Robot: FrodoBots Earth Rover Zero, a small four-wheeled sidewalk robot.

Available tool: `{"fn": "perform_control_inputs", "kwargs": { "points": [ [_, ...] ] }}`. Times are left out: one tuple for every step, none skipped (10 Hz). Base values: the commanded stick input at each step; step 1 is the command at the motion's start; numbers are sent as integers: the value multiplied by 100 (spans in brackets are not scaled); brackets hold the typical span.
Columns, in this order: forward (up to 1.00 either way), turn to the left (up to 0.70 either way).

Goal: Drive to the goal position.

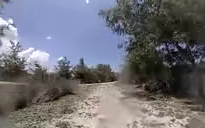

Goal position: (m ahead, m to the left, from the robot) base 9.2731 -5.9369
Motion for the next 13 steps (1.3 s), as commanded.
{"fn": "perform_control_inputs", "kwargs": {
  "points": [
    [85,0],
    [85,0],
    [85,0],
    [85,0],
    [85,0],
    [85,0],
    [85,0],
    [85,0],
    [85,0],
    [85,0],
    [85,0],
    [85,0],
    [85,0]
  ]
}}
